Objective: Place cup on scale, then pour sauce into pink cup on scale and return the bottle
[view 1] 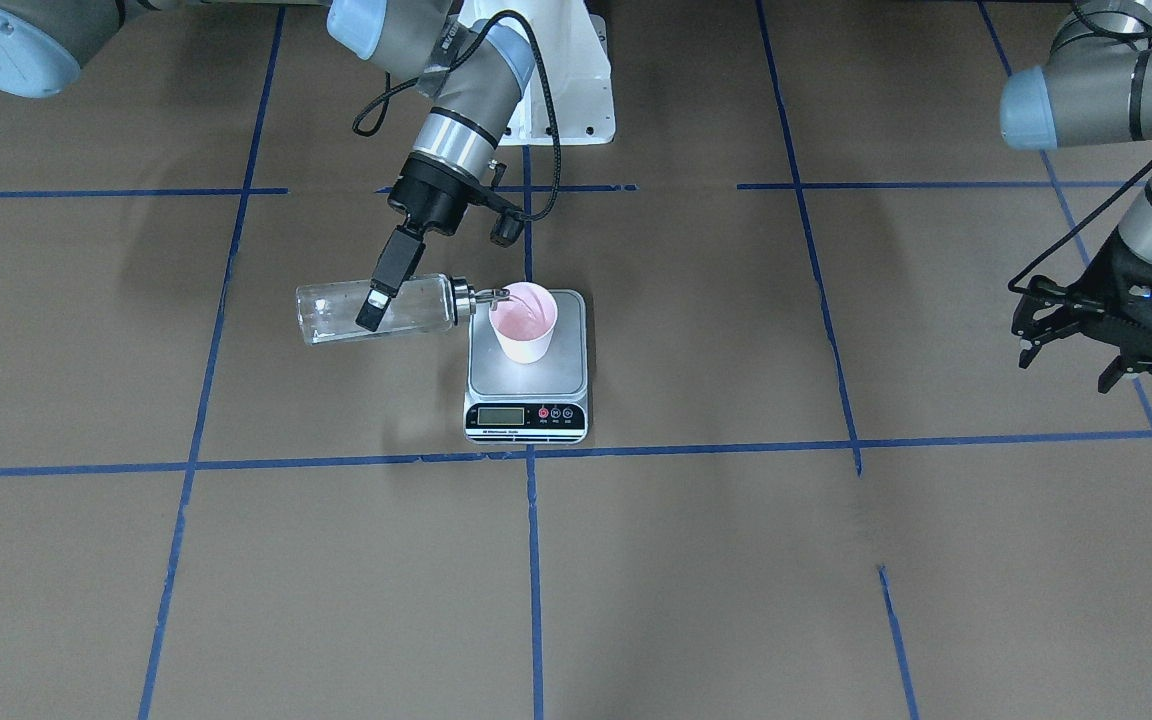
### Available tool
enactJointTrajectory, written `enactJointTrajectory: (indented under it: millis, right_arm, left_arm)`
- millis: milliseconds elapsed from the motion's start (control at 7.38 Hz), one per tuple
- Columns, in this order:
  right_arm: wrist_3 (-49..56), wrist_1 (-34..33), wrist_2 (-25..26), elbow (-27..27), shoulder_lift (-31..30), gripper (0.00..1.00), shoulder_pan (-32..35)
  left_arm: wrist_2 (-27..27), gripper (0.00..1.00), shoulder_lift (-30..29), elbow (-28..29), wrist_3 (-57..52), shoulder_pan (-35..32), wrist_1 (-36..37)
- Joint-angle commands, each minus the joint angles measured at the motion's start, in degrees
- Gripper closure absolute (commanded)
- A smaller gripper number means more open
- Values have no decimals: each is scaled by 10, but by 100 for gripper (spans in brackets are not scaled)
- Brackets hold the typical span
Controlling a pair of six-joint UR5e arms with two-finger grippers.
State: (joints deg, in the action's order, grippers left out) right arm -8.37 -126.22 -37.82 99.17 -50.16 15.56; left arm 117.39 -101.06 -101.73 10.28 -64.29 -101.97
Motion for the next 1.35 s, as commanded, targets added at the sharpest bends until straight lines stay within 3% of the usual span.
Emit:
enactJointTrajectory:
  millis: [0,1219]
  right_arm:
    - [26,-8,12,-5,1,100,0]
    - [44,-32,16,-4,5,100,-1]
  left_arm:
    - [0,21,2,-6,8,0,0]
    - [8,21,3,-7,16,0,0]
